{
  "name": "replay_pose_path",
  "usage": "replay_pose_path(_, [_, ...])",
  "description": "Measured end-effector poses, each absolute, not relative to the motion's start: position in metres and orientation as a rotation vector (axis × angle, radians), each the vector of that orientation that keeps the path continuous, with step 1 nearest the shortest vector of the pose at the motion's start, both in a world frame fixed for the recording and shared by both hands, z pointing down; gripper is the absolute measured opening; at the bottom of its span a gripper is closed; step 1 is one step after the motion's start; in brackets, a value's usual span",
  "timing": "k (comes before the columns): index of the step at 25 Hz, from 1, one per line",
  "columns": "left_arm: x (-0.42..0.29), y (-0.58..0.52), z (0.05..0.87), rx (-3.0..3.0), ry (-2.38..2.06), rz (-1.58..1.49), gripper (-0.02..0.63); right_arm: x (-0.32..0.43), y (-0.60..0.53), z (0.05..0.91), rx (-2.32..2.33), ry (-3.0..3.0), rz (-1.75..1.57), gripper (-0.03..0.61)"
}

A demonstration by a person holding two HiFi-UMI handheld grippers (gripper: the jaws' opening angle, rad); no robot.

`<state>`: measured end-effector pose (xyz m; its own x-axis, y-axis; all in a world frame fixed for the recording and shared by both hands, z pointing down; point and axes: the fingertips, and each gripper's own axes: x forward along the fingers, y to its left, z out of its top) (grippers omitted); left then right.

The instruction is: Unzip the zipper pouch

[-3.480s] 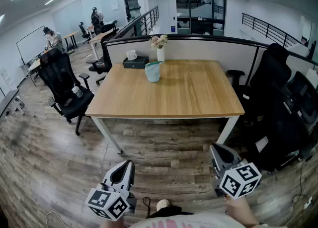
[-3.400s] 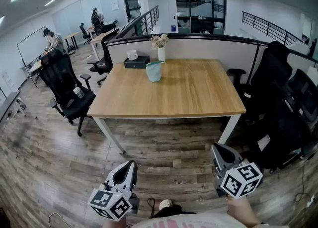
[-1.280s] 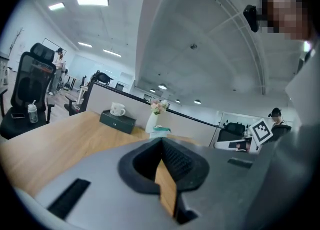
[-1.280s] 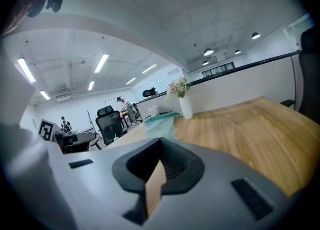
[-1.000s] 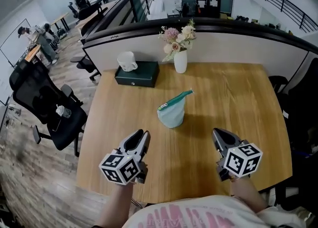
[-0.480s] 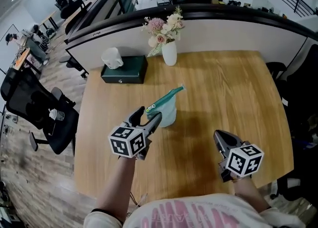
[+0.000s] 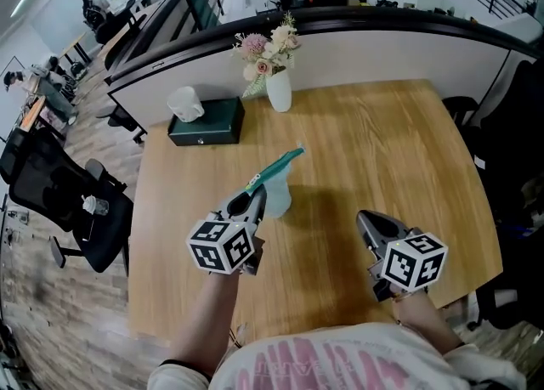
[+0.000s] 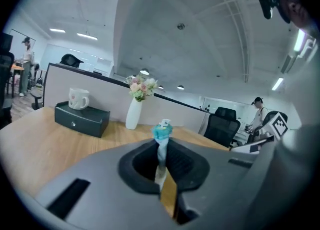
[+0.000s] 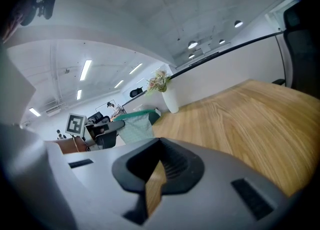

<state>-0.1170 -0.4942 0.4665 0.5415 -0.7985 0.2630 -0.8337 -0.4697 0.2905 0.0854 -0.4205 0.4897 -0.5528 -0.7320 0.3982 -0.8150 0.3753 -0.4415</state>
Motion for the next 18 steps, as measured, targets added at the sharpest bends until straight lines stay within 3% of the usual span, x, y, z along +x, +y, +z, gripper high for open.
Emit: replay_pose_path(18, [-0.16,-0.296,0.374,2.503,-1.319,-0.084,0.008,-0.068,-0.294,0.386,1.059,-2.799,0.79,-0.003])
